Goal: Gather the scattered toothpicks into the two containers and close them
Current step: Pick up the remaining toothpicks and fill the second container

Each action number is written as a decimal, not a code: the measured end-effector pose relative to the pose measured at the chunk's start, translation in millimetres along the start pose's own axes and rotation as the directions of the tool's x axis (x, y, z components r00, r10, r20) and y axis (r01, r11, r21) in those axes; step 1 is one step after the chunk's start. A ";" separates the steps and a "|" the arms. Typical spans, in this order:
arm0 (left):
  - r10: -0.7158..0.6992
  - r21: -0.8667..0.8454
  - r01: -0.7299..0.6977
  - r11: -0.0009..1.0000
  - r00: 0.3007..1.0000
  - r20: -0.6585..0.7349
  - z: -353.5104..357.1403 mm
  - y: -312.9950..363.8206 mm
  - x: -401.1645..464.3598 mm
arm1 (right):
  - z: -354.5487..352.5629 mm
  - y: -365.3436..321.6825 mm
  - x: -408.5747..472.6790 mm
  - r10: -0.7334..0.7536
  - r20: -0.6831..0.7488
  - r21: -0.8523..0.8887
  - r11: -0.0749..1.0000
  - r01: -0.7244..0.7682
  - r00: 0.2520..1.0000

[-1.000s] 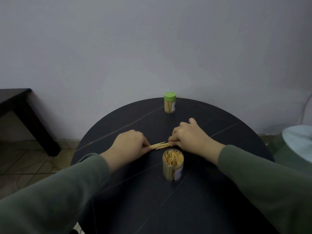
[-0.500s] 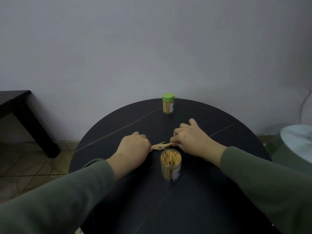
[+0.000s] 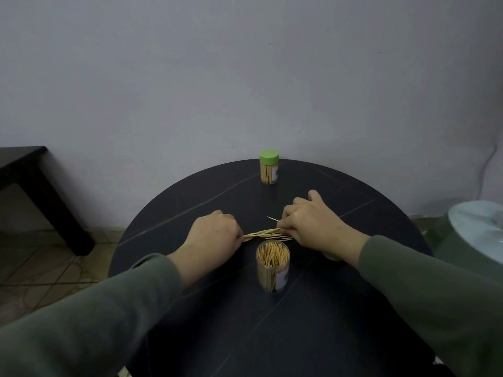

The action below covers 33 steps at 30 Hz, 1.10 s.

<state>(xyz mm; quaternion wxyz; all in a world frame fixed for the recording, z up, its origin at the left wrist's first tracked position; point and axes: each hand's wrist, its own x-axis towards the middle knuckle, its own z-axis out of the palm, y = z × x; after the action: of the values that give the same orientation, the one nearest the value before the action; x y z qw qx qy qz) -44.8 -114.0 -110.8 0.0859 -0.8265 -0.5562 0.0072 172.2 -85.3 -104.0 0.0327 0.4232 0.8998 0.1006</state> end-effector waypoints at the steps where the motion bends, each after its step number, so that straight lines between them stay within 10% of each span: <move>1: 0.004 -0.007 -0.004 1.000 1.000 -0.010 -0.1 0.6 -0.3 | -1.3 0.7 -1.2 0.003 -0.011 0.010 1.000 -0.003 1.000; 12: -0.041 -0.153 0.031 0.988 0.997 -0.062 -6.6 -7.8 -3.2 | -10.2 6.0 -16.0 0.194 -0.049 0.309 0.936 -0.170 0.980; 17: -0.134 -0.379 0.109 0.919 0.990 -0.041 -9.1 -8.0 -6.0 | -4.0 4.0 -16.9 0.352 -0.027 0.737 0.640 -0.219 0.936; 25: -0.286 -0.783 0.136 0.607 0.957 -0.055 -15.4 -0.5 -8.2 | -20.1 -13.4 -18.1 0.444 0.054 0.981 0.142 -0.129 0.894; 33: -0.369 -0.983 0.005 0.185 0.927 -0.064 -40.0 13.8 -18.8 | -35.2 -31.3 -24.9 0.508 0.064 0.995 -0.093 -0.019 0.859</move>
<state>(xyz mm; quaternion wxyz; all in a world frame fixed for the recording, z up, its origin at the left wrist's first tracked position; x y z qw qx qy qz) -35.0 -141.7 -75.0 -0.3711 -0.6110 -0.5148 -0.4733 159.4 -129.2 -76.9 -0.4547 0.4637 0.5773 -0.4950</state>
